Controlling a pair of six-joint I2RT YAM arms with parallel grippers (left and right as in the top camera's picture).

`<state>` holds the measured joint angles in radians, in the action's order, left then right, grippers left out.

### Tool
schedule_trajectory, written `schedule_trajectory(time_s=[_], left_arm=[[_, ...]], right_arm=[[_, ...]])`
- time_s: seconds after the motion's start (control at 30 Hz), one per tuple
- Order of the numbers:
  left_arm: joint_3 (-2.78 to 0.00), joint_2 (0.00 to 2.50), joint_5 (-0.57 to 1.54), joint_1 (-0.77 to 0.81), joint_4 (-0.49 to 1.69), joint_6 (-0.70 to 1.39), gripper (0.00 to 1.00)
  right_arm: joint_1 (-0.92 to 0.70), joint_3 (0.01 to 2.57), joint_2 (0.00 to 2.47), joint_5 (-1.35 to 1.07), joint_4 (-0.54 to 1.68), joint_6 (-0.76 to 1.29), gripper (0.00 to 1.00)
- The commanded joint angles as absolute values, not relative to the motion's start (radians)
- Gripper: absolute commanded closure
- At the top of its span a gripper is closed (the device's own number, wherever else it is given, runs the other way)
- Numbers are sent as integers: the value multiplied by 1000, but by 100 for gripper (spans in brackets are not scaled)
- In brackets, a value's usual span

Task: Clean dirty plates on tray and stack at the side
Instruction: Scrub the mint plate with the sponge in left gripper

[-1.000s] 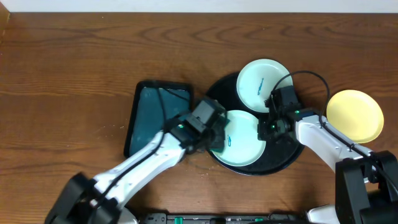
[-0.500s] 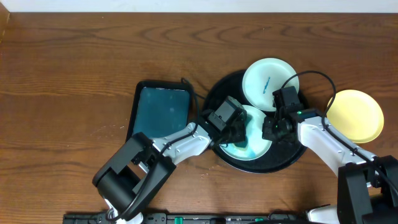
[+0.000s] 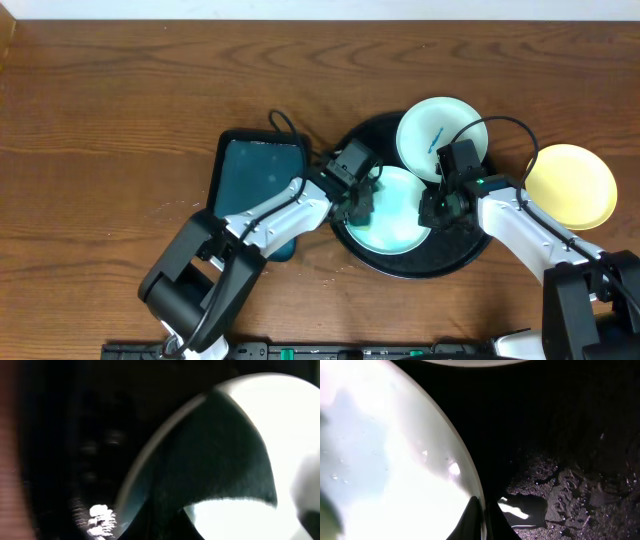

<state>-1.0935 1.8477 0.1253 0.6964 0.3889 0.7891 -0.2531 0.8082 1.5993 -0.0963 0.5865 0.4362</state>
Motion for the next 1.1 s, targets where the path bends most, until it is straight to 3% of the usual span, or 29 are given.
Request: schedule_trajectory(time_s=[0.0, 0.17, 0.47, 0.73, 1.07], left_arm=[[-1082, 1912, -229, 661, 493, 695, 93], [-1100, 1913, -222, 666, 474, 659, 93], [-1100, 1941, 314, 747, 227, 750, 93], [-1100, 1989, 326, 838, 180, 830, 93], [-1100, 2014, 366, 834, 112, 842, 92]], right_arm=[[-250, 800, 1589, -34, 595, 435, 99], [-250, 800, 1589, -35, 595, 393, 99], [-251, 800, 1589, -37, 588, 354, 99], [-251, 800, 1589, -58, 579, 350, 99], [-251, 800, 1589, -61, 578, 351, 99]])
